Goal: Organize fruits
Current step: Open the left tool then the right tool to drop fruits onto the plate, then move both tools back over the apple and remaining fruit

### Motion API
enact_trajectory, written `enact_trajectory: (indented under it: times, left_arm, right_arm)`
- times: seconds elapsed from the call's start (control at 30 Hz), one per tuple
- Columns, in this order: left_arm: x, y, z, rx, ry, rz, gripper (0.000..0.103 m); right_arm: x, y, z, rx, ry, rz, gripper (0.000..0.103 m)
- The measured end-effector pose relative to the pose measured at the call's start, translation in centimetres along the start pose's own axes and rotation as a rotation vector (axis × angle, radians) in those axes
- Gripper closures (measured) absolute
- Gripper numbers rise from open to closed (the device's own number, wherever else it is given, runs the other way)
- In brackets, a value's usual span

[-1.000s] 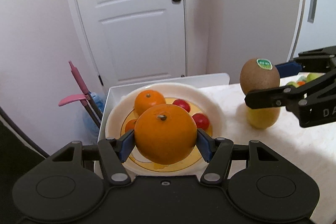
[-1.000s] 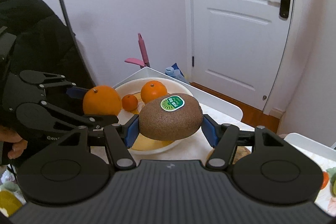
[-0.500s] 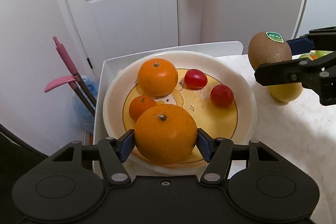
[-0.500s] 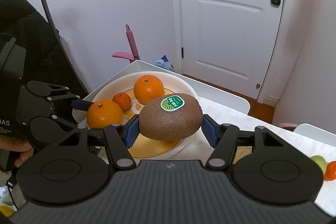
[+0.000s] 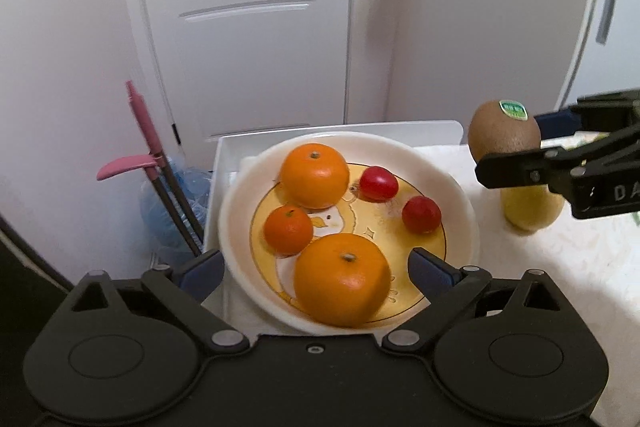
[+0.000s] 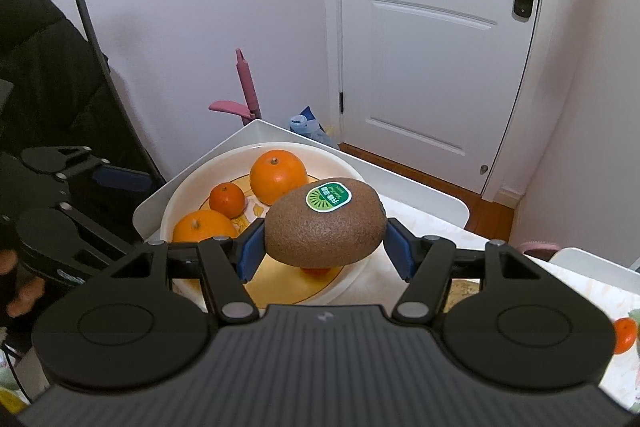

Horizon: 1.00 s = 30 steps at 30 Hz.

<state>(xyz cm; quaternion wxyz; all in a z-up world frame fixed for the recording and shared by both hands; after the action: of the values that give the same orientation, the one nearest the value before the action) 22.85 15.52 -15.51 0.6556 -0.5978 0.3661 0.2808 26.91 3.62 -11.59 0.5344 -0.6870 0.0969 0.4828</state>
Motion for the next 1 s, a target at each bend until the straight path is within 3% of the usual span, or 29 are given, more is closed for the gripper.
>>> enact_trajectory:
  times: [0.57,0.93,1.0]
  left_arm:
    - [-3.5,0.9,0.5,-0.063,-0.048,-0.055,0.002]
    - [-2.9,1.1,0.4,-0.067,-0.034,-0.046,0.002]
    - [-2.9,1.1,0.5,-0.066,-0.034,-0.047,0.002]
  right_arm:
    - [4.2,2.7,3.1,-0.047,-0.052,0.083,0.025]
    - [5.4,3.6,4.1,-0.114,-0.008,0.085,0.024]
    - [5.1,3.4,4.3,-0.130,0.011,0.064,0.017]
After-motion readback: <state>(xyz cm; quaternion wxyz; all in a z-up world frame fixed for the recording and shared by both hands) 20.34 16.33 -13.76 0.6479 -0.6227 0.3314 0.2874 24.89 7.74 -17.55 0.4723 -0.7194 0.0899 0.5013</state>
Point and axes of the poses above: each gripper's, at about its wrist camera, not at the fingertips, and x roughly the way its jaws point, z to its left, y to its underside, the point moved 9 cm from there along x, roughly the way its jaws point, and after that the axes turned 10 degrees about z, right-handed, at the moved point
